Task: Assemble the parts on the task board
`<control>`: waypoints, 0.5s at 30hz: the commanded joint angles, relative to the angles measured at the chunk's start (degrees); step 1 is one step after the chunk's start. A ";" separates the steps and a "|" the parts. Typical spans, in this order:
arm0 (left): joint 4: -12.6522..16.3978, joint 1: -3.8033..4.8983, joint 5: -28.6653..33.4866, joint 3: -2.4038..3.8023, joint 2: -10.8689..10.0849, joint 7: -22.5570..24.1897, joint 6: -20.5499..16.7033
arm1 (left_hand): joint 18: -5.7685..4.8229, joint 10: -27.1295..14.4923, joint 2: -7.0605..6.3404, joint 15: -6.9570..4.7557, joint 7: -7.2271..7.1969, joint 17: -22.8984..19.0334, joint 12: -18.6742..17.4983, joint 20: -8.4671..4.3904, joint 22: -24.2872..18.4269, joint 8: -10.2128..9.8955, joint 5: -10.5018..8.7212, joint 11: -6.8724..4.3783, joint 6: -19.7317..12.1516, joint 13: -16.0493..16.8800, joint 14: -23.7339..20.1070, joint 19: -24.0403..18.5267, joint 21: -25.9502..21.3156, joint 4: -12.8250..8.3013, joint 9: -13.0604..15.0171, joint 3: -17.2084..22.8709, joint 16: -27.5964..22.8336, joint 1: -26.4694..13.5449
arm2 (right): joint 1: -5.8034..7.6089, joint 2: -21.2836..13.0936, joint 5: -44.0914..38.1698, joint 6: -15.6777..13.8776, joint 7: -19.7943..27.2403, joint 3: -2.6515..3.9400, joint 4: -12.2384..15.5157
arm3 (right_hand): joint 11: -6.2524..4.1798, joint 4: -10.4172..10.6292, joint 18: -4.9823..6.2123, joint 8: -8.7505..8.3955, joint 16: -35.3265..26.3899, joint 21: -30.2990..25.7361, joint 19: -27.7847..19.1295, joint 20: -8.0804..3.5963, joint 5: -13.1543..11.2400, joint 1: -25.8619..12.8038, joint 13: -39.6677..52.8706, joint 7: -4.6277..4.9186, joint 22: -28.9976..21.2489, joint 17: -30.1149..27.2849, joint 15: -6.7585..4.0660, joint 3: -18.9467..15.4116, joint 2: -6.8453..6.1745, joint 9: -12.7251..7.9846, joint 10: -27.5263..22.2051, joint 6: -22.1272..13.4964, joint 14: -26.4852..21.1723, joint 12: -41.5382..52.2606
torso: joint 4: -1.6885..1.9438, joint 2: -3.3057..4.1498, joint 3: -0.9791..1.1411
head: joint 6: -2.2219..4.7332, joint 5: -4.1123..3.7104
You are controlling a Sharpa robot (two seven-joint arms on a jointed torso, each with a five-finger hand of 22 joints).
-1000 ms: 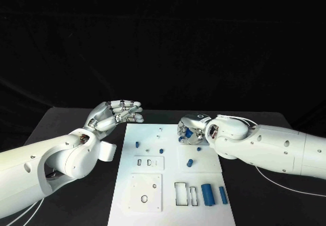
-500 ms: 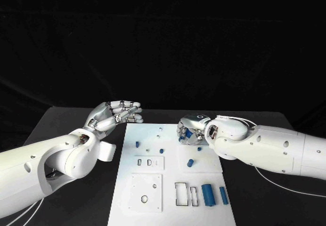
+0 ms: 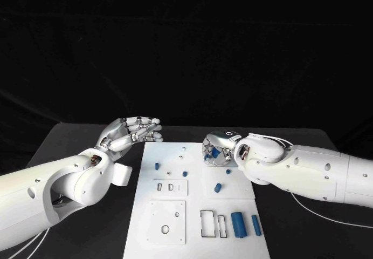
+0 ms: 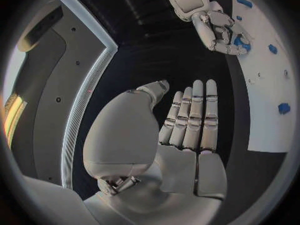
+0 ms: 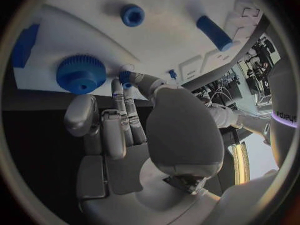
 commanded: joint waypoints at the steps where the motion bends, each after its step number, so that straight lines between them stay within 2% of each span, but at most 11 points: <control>1: -0.06 0.08 -0.21 0.05 0.06 0.06 1.06 | 0.57 -0.15 -0.04 0.09 1.34 0.13 -0.44 0.08 0.10 -0.37 -0.30 0.50 -0.38 0.04 0.04 0.32 0.42 0.01 -0.10 0.18 0.35 -0.48 | -0.03 -0.22 -1.44 -3.66 -1.02 0.03 0.81 | -1.52 -1.58 -0.52 0.41 0.20 0.25 0.43 0.06 0.13 1.31 1.08 0.01 0.25 -0.03 -0.46 1.37 1.02 0.14 1.81 0.23 3.22 0.19 | 0.02 0.06 0.00 | 0.25 0.04; 7: -0.22 0.08 -0.21 0.05 -0.05 0.03 1.11 | 0.56 -0.20 -0.01 0.10 1.35 0.20 -0.49 0.08 0.13 -0.40 -0.30 0.51 -0.43 0.04 0.02 0.29 0.48 -0.02 -0.11 0.21 0.40 -0.46 | 0.15 0.05 -2.31 -6.58 -1.36 0.18 2.11 | -1.48 -1.80 -0.58 0.41 0.31 0.57 0.45 0.07 0.13 0.97 1.16 0.03 0.71 0.08 -0.43 1.46 0.77 0.48 1.66 0.00 3.23 0.02 | 0.06 0.12 -0.09 | 0.59 0.03; 11: -0.22 0.08 -0.20 0.05 -0.08 0.03 1.14 | 0.56 -0.20 -0.01 0.10 1.35 0.20 -0.49 0.08 0.13 -0.40 -0.30 0.51 -0.43 0.04 0.02 0.29 0.48 -0.02 -0.11 0.21 0.40 -0.46 | 0.30 1.29 -2.98 -7.73 -1.64 0.23 1.42 | -1.45 -2.04 -0.59 0.38 0.42 0.71 0.42 0.08 0.14 0.92 1.21 0.07 0.89 0.24 -0.41 1.60 0.62 0.65 1.57 -0.16 3.26 -0.07 | 0.22 0.21 -0.13 | 0.76 0.04; 15: -0.16 0.08 -0.20 0.04 -0.08 0.02 1.19 | 0.56 -0.21 0.01 0.10 1.34 0.23 -0.51 0.08 0.14 -0.41 -0.30 0.51 -0.45 0.04 0.01 0.28 0.50 -0.03 -0.11 0.22 0.43 -0.45 | 0.43 3.21 -3.43 -8.61 -2.06 0.28 0.07 | -1.40 -2.12 -0.62 0.32 0.45 0.85 0.43 0.09 0.15 0.84 1.22 0.12 1.09 0.25 -0.37 1.71 0.57 0.74 1.47 -0.30 3.26 -0.15 | 0.36 0.27 -0.13 | 0.65 0.08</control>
